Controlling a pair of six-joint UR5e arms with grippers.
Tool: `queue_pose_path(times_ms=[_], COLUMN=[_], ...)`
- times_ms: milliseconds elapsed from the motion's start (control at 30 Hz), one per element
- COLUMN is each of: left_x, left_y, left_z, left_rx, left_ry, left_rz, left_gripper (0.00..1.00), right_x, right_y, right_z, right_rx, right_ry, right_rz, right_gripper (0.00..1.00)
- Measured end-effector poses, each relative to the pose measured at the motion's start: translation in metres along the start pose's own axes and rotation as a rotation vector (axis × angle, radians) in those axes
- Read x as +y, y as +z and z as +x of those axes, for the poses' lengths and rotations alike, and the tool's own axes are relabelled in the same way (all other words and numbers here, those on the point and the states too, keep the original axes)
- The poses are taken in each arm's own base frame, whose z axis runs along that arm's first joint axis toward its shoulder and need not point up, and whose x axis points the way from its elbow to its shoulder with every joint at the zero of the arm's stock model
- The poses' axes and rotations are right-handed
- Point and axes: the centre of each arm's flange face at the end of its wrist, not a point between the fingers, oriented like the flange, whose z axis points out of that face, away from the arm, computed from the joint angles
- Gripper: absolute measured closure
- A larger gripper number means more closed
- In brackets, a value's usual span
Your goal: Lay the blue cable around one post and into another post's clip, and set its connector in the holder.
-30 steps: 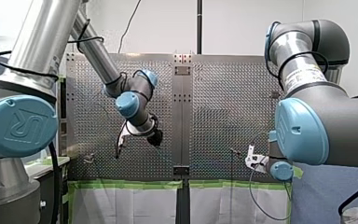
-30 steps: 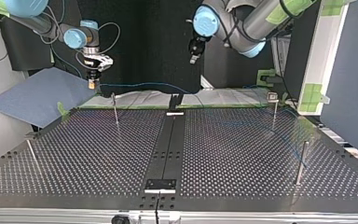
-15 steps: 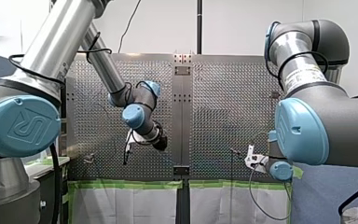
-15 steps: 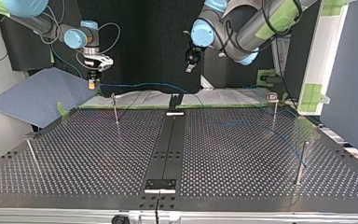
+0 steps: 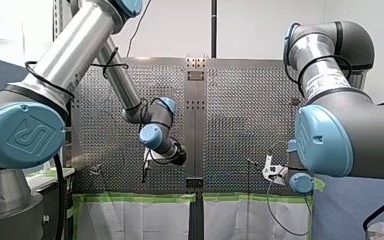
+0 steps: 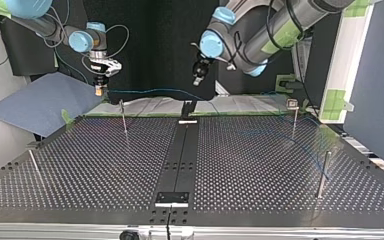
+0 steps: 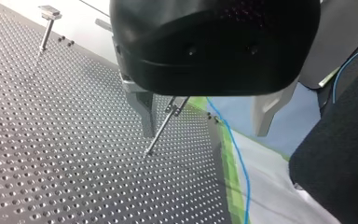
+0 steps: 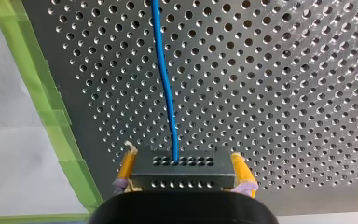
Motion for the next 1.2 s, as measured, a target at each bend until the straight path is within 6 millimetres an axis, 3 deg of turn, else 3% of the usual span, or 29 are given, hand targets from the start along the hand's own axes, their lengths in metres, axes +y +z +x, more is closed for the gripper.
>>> queue_pose_path(times_ms=[533, 933, 1200], left_x=[-0.013, 0.002, 0.006], left_y=[0.058, 0.081, 0.089], left_z=[0.008, 0.041, 0.037], left_rx=[-0.102, -0.122, -0.188], left_ry=[0.022, 0.074, 0.117], left_rz=[0.05, 0.012, -0.026], left_gripper=[0.0, 0.0, 0.0], right_x=[-0.002, 0.001, -0.001], right_y=[0.002, 0.002, 0.002], right_z=[0.001, 0.001, 0.001], right_rx=[-0.001, 0.001, 0.0], right_ry=[-0.006, -0.004, -0.005], right_rz=[0.004, -0.005, 0.001], right_gripper=[1.0, 1.0, 1.0])
